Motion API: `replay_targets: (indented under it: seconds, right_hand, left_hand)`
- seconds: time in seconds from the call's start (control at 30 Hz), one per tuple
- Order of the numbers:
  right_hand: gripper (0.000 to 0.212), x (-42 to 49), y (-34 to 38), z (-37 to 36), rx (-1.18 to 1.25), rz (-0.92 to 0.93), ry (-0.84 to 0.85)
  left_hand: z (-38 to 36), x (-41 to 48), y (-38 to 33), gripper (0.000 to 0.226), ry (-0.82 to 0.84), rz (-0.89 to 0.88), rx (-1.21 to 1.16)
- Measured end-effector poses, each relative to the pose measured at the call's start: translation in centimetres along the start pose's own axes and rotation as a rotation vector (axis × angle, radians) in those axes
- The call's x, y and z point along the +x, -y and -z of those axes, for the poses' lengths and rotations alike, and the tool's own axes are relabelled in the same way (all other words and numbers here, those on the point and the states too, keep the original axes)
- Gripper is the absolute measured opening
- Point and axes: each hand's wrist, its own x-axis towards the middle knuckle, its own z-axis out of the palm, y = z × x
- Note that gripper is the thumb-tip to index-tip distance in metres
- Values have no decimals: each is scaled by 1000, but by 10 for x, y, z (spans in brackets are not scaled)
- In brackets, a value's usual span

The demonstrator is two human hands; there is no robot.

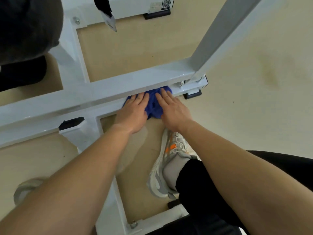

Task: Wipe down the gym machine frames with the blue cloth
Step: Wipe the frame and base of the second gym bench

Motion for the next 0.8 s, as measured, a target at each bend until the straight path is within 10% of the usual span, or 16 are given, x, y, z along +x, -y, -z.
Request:
replay_targets:
  seconds: [0.37,0.6,0.8]
  right_hand:
    - [49,6,-14,-9,55,122,-275]
    - [77,9,-5,-27,58,95,-296]
    - [32,25,23,-34,152,17,-473]
  left_hand:
    - [-2,-11,-6,60,89,-25,-70]
    - [1,-4,-22,68,68,53,-487]
    - [20,-14,-21,65,56,196,-851]
